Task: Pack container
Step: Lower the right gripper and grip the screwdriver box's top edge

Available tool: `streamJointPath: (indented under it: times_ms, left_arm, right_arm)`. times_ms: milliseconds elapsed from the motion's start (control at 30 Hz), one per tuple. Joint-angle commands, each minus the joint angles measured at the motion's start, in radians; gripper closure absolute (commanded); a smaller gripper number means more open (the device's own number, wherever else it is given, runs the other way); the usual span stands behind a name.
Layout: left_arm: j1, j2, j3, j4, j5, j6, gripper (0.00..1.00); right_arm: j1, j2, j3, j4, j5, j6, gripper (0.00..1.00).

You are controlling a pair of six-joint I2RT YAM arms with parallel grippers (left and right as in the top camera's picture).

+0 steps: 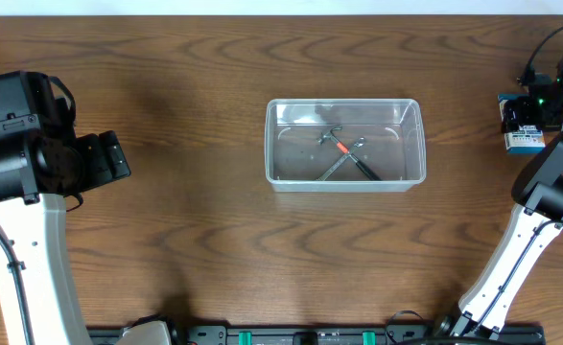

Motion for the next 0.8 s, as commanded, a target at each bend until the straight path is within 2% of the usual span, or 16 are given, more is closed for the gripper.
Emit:
streamJointPath:
  times_ms: [0,133,233,300,333,400,767]
  left_arm:
    - [0.005,-0.002,0.011,-0.003,-0.002,0.005,0.02]
    - [0.005,-0.002,0.011,-0.003,-0.002,0.005,0.02]
    - [0.005,-0.002,0.011,-0.003,-0.002,0.005,0.02]
    - [0.005,-0.002,0.011,-0.003,-0.002,0.006,0.02]
    - [0.005,-0.002,0.011,-0.003,-0.002,0.006,0.02]
    - [0.005,-0.002,0.011,-0.003,-0.002,0.006,0.02]
    - [0.005,-0.002,0.011,-0.003,-0.001,0.005,0.02]
  right_arm:
    - [0.014,0.006,-0.003,0.000,-0.011,-0.011,0.17]
    - [0.033,-0.003,0.016,-0.002,-0.011,-0.011,0.21]
    - [0.045,-0.013,0.037,-0.005,-0.012,-0.012,0.29]
    - [0.051,-0.021,0.045,-0.008,-0.012,-0.011,0.39]
    - [0.053,-0.026,0.049,-0.010,-0.012,-0.011,0.39]
    - [0.058,-0.037,0.055,-0.014,-0.012,-0.011,0.33]
    - [0.095,-0.156,0.087,-0.031,-0.012,-0.011,0.33]
